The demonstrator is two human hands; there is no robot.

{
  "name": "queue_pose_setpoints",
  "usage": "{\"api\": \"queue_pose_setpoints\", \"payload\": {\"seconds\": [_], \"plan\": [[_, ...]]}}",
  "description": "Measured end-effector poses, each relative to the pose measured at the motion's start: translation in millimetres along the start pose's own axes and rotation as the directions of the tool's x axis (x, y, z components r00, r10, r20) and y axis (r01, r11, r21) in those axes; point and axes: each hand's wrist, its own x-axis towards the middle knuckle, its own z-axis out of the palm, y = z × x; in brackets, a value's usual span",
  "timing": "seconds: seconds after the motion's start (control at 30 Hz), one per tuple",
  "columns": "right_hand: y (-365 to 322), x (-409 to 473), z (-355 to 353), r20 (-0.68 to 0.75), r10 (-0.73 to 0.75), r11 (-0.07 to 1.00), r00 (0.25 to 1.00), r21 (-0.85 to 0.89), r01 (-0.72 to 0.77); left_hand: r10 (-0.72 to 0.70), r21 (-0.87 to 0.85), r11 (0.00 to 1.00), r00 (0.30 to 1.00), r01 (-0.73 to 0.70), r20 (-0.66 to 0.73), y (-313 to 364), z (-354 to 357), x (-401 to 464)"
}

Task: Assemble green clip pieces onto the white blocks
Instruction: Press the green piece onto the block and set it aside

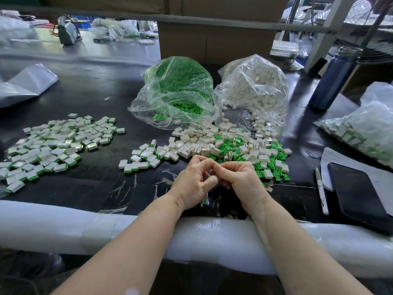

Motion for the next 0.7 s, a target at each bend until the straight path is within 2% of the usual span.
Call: {"api": "queue_pose_setpoints", "payload": {"seconds": [0.17, 0.3, 0.47, 0.57, 0.7], "plan": [[-0.4, -1.1, -1.1, 0.012, 0.017, 0.999, 1.0, 0.03, -0.017, 0.002, -0.01, 1.0, 1.0, -0.002, -0.003, 0.1, -0.4, -0.5], [-1.6, -1.4, 1.8, 0.026, -0.02, 0.999, 0.999, -0.037, 0.021, 0.032, -0.125, 0.991, 0.997, -0.04, -0.065, -4.2, 0.2, 2.7], [-0.6, 1.2, 1.2, -0.124, -0.027, 1.0, 0.992, 0.011, 0.028, -0.009, -0.126, 0.992, 0.989, -0.01, -0.149, -5.8, 0.7, 5.8], [-0.4, -0.1, -0.8, -0.144, -0.093, 0.995, 0.985, -0.059, 0.085, -0.002, -0.098, 0.995, 0.988, -0.014, -0.155, -5.7, 0.9, 5.7], [0.2, 0.4, -0.1, -0.144, -0.169, 0.954, 0.975, -0.273, 0.125, 0.01, -0.067, 0.998, 0.989, -0.02, -0.149, -5.0, 1.3, 5.3]]}}
